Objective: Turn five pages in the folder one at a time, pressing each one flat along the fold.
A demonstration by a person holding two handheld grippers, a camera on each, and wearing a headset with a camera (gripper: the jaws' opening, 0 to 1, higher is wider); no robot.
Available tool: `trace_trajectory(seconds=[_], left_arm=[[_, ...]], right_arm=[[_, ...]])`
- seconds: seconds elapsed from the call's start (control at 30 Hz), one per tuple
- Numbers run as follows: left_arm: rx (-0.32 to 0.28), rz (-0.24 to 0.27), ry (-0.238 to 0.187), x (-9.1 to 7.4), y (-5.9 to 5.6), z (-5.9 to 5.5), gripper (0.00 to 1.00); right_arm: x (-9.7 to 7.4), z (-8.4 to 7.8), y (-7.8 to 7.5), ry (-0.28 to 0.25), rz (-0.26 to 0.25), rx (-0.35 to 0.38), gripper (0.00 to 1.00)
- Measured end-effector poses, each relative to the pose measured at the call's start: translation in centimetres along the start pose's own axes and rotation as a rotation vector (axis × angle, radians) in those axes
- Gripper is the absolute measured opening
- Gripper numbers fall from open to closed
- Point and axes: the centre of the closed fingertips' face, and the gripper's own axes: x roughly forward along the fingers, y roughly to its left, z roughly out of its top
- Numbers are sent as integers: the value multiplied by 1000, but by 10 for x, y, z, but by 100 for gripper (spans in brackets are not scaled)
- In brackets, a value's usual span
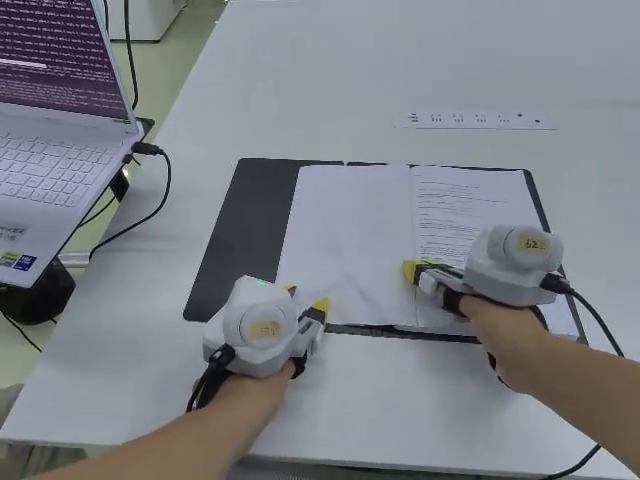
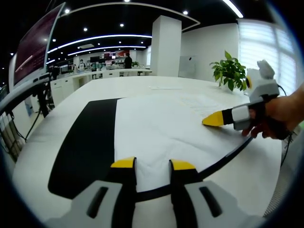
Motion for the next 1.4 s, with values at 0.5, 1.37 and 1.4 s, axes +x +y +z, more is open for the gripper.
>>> trace_trajectory(seconds=[0.5, 1.37, 1.4], left_arm=[[2, 0, -1, 0, 0, 0, 26], [9, 5, 32, 0, 0, 1, 26], [2, 6, 37, 1, 0, 1, 26]], right_arm=[[-33, -38, 17, 64, 42, -67, 0], [-95, -35, 44, 38, 57, -42, 0], [-102, -29, 44, 20, 47, -40, 0]])
